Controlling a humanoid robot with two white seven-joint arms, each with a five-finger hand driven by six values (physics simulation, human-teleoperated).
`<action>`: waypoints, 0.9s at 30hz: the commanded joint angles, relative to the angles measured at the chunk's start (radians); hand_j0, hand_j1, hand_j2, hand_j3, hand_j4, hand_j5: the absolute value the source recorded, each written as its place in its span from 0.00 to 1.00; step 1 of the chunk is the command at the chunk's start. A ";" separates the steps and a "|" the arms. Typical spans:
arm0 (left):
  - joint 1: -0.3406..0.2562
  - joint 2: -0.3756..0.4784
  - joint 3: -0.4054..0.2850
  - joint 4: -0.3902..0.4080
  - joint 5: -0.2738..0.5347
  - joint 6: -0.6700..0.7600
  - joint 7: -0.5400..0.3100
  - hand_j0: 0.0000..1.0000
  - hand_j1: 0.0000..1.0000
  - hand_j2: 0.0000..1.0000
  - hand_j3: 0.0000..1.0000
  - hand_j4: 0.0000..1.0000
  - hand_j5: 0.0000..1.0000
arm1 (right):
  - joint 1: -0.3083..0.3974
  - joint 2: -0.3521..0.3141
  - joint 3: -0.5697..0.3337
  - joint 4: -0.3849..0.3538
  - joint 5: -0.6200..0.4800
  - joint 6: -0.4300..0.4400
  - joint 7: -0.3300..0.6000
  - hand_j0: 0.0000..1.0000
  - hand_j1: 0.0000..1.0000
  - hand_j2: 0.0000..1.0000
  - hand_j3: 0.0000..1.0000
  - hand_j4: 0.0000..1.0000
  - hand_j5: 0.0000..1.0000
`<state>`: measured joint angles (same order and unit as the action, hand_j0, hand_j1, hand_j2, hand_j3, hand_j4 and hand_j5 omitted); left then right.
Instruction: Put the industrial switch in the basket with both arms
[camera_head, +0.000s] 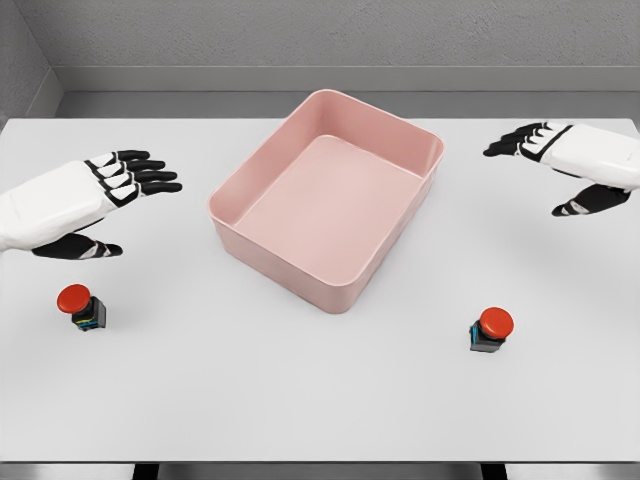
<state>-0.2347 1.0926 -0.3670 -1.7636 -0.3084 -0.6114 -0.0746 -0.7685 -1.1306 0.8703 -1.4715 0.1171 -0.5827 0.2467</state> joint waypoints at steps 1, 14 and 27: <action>0.000 0.003 0.000 0.000 0.009 0.000 0.001 1.00 1.00 1.00 1.00 1.00 1.00 | 0.002 -0.005 0.003 -0.009 -0.007 0.003 -0.004 1.00 1.00 1.00 1.00 1.00 1.00; 0.080 0.164 0.020 0.036 -0.038 0.000 -0.047 1.00 1.00 1.00 1.00 1.00 1.00 | 0.072 -0.100 0.006 -0.032 -0.007 -0.028 -0.014 1.00 1.00 1.00 1.00 1.00 1.00; 0.210 0.190 0.040 0.098 -0.064 0.000 -0.034 1.00 1.00 1.00 1.00 1.00 1.00 | 0.170 -0.153 0.006 -0.153 -0.005 -0.028 -0.006 1.00 1.00 1.00 1.00 1.00 1.00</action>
<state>-0.0138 1.2752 -0.3276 -1.6614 -0.3795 -0.6116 -0.1120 -0.5968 -1.2806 0.8775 -1.6058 0.1186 -0.6122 0.2410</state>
